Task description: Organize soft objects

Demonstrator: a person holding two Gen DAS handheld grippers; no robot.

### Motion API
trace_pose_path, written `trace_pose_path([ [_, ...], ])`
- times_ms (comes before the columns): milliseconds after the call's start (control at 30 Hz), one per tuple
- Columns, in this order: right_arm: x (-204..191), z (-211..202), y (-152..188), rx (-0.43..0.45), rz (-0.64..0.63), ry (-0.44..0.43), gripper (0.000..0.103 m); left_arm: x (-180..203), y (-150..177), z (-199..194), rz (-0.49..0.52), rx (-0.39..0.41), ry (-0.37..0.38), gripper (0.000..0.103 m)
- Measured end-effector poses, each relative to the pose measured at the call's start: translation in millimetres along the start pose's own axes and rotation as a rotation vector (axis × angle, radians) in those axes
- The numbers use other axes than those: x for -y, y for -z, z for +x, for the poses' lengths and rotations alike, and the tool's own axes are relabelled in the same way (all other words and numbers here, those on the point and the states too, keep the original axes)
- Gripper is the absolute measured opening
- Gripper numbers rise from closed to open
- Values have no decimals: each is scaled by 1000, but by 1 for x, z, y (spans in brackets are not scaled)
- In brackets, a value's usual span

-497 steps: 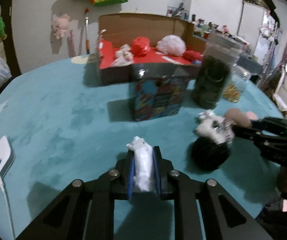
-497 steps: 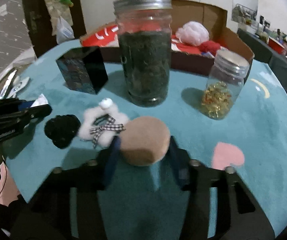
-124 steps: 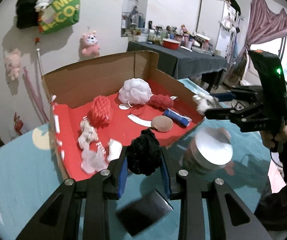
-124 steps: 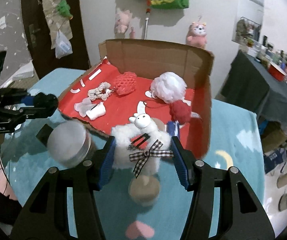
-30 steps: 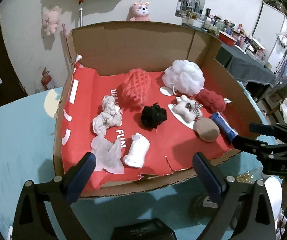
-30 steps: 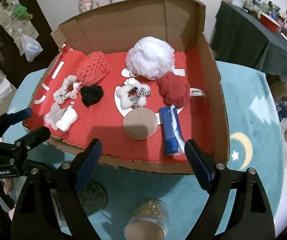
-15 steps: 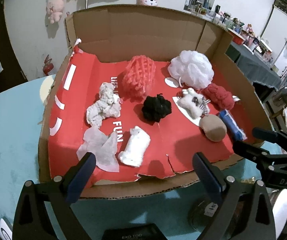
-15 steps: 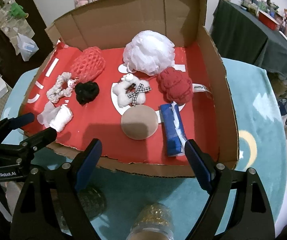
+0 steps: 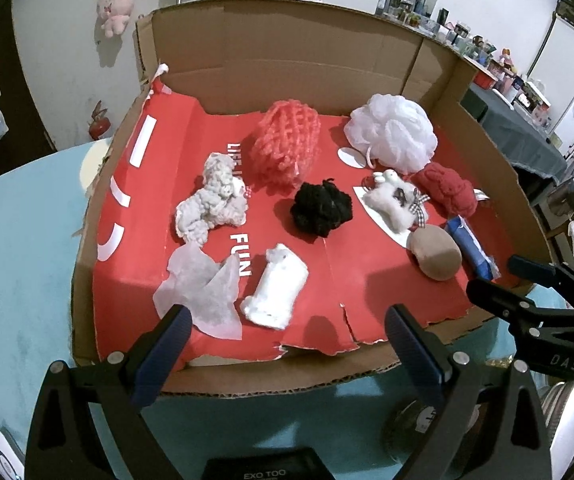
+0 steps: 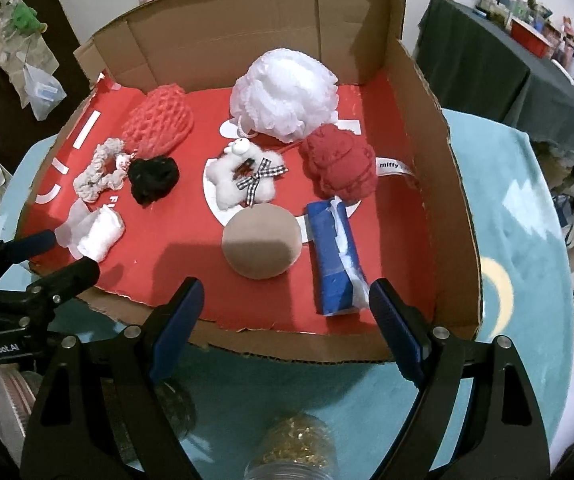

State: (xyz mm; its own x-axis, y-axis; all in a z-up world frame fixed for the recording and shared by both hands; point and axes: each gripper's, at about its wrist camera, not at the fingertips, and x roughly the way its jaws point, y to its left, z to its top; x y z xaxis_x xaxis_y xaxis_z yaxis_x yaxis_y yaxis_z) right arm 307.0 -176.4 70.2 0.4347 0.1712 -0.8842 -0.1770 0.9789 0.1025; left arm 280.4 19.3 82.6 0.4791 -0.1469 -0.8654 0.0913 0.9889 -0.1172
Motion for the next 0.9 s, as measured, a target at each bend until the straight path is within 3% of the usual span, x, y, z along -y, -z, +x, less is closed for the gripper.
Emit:
trace_pose_path([
  [900,-3,-6,5,44,-18,23,85,3,2,-2,10,26,-14,99],
])
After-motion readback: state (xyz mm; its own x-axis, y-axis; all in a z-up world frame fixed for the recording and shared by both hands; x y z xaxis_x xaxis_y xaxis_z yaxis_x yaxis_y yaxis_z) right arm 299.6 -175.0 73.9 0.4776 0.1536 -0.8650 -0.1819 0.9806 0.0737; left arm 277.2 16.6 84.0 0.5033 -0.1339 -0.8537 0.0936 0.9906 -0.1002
